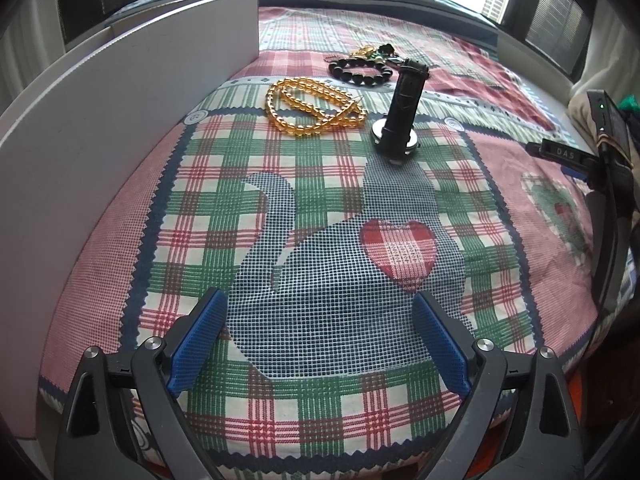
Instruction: Organize jewelry
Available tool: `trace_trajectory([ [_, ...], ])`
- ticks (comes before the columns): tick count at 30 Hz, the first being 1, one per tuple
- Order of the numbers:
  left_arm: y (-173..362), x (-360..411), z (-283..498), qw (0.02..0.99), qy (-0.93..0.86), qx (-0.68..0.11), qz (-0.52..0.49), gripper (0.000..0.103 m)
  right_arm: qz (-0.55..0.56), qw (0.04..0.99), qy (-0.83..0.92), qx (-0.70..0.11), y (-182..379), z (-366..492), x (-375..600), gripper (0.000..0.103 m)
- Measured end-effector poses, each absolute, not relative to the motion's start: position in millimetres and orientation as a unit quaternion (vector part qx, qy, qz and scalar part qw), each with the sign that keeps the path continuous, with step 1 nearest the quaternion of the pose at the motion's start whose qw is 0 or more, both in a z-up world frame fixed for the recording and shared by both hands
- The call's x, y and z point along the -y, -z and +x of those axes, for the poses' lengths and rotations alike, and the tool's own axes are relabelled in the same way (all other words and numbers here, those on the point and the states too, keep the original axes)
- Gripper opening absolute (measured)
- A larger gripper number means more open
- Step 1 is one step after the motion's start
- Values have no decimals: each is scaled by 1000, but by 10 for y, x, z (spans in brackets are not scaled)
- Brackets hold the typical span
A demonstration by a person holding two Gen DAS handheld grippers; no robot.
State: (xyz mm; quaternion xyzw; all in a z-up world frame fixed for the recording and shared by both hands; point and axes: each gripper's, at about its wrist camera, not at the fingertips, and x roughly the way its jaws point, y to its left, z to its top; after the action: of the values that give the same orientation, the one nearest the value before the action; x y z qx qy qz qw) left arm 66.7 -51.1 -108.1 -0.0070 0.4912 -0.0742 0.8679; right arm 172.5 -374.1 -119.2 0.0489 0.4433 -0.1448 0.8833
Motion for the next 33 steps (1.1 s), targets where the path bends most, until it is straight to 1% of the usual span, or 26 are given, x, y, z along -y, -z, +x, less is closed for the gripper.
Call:
trace_trajectory([
  [29, 1097, 521, 688, 868, 73, -491, -4, 96, 49, 883, 145, -443, 1194, 1725, 3741, 93],
  [33, 1087, 477, 686, 867, 78, -491, -19, 96, 49, 883, 145, -443, 1194, 1725, 3741, 93],
])
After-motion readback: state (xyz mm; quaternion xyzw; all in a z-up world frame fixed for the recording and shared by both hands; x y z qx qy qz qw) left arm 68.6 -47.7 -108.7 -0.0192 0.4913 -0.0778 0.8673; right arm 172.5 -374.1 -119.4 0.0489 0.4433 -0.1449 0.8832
